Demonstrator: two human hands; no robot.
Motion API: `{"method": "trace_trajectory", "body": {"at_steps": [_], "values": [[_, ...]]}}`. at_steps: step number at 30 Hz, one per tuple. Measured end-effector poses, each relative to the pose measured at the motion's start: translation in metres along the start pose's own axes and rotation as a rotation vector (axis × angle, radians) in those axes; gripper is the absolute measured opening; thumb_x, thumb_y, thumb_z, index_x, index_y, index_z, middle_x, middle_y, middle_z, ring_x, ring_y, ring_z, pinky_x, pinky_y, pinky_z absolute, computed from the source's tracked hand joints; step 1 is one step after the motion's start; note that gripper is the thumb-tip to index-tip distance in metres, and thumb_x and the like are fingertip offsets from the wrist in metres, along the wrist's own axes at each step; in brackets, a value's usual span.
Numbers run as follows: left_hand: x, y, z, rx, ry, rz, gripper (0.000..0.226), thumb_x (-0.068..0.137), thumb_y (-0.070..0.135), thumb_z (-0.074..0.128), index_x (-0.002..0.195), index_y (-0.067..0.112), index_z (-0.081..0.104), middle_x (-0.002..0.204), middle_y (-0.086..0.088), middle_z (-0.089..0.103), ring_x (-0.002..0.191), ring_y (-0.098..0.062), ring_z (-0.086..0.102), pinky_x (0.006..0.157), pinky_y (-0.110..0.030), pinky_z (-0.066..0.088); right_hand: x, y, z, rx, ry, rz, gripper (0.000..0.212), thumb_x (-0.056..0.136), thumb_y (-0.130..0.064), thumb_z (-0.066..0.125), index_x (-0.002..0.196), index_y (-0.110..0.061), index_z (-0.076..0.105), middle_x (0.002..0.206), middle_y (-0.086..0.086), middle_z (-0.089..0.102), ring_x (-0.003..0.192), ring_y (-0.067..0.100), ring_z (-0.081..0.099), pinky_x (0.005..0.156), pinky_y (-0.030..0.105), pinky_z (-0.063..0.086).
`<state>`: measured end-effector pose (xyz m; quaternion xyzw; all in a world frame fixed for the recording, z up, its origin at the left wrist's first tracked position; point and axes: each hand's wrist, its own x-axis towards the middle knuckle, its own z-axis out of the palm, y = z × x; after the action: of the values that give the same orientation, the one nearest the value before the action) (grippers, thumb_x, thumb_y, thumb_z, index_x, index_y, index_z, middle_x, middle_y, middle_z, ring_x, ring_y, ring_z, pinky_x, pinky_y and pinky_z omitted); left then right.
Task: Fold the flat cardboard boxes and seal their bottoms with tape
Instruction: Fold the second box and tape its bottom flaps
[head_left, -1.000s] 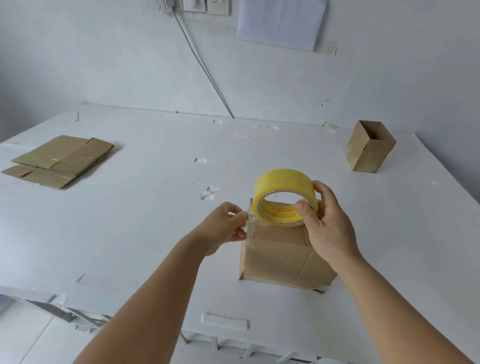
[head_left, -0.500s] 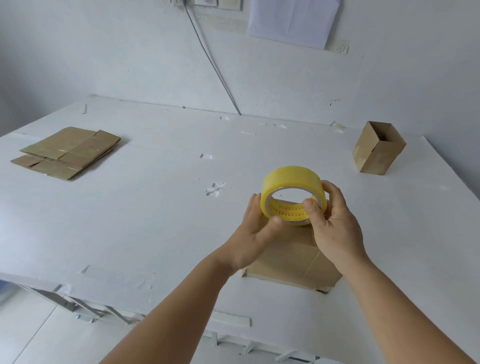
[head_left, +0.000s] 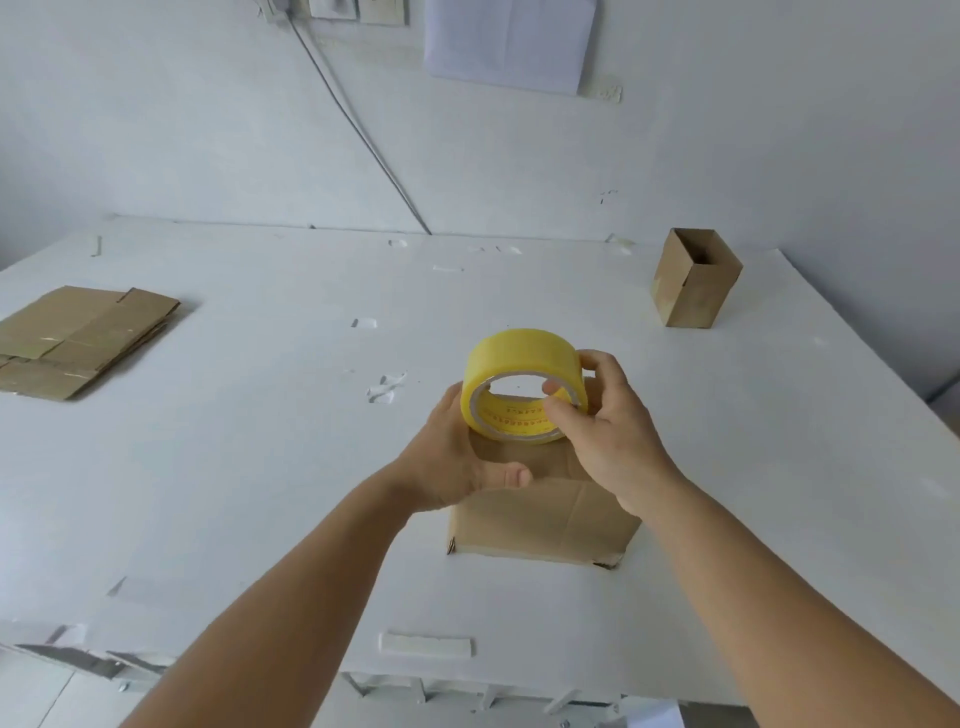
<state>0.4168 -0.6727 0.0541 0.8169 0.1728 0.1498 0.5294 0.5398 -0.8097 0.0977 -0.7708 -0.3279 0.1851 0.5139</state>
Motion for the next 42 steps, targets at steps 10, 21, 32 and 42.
{"method": "trace_trajectory", "body": {"at_steps": [10,21,32,42], "values": [[0.003,0.012,-0.007,0.288,-0.043,-0.084,0.119,0.044,0.073,0.070,0.145,0.022,0.034,0.128,0.018,0.029,0.125,-0.006,0.034,0.106,-0.026,0.036,0.009,-0.002,-0.080,0.197,-0.100,-0.049,0.039,0.079,-0.005,0.069,0.103,-0.035,0.065,0.083,0.001,0.053,0.076,0.015,0.051,0.074,0.031,0.041],[0.004,0.014,-0.006,0.356,-0.057,-0.099,0.118,0.045,0.076,0.069,0.146,0.028,0.033,0.126,0.022,0.029,0.126,-0.008,0.033,0.110,-0.035,0.035,0.015,-0.005,-0.115,0.157,-0.203,-0.030,0.043,0.064,-0.050,0.080,0.100,-0.029,0.068,0.097,-0.008,0.070,0.097,0.011,0.063,0.088,0.024,0.047],[0.005,0.011,-0.007,0.382,-0.056,-0.108,0.115,0.044,0.076,0.070,0.144,0.033,0.032,0.129,0.024,0.028,0.128,-0.014,0.034,0.107,-0.041,0.039,0.016,0.004,-0.135,-0.200,-0.100,0.006,0.004,0.082,-0.033,0.069,0.084,-0.035,0.073,0.089,-0.014,0.071,0.089,0.002,0.064,0.082,0.022,0.049],[0.003,0.013,-0.008,0.388,-0.050,-0.118,0.124,0.035,0.088,0.065,0.143,0.035,0.033,0.127,0.026,0.028,0.127,-0.013,0.034,0.107,-0.041,0.039,0.013,0.032,-0.132,-0.273,-0.129,0.085,0.010,0.083,-0.034,0.067,0.091,-0.032,0.072,0.095,-0.015,0.068,0.093,0.003,0.061,0.080,0.022,0.047]]}}
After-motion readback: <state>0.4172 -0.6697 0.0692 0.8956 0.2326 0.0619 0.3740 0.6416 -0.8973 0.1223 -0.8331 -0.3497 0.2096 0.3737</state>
